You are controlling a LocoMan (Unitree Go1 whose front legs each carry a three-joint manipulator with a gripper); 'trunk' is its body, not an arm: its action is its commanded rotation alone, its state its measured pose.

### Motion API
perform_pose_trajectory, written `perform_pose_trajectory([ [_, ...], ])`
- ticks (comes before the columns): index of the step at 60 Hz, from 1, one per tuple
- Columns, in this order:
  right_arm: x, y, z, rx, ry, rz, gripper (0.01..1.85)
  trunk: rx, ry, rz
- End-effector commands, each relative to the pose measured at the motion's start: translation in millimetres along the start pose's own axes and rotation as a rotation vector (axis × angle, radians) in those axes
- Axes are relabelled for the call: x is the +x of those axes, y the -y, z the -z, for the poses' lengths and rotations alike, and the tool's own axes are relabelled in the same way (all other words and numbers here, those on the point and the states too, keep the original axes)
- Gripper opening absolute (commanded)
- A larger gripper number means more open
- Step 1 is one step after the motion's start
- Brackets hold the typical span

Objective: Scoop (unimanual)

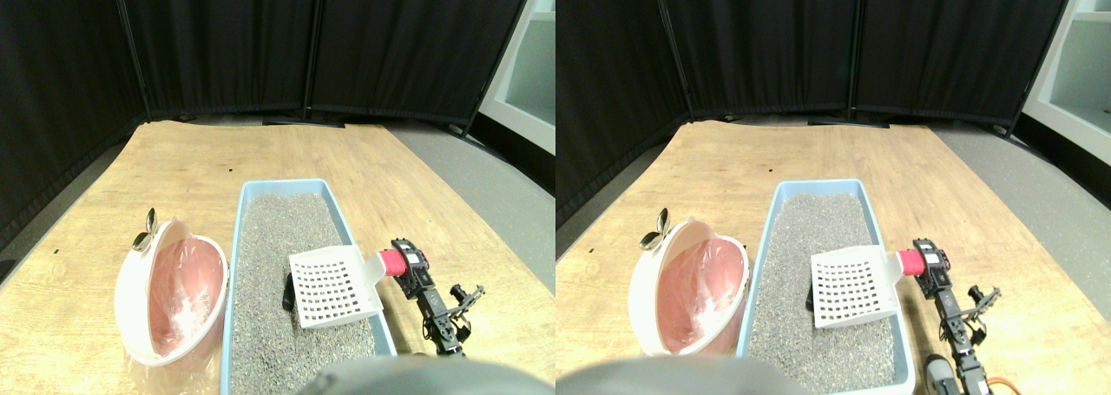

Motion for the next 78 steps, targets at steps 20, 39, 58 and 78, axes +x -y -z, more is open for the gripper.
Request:
perform_pose_trajectory([
  [20,23.4,-8.8,-54.3,-0.21,0.127,-0.082,0.06,-0.071,-0.007,-0.035],
  [39,46.3,-12.8,-55.8,-0.319,0.061,-0.13,0.06,-0.119,-0.012,-0.099],
  [58,74.5,-18.5,-60.1,-0.501,-0.001,-0.249,0.06,-0.171,-0.016,-0.152],
  [78,87.7,-35.1,-64.6,-0.603,-0.013,-0.308,0.06,-0.221,-0.028,-0.185],
])
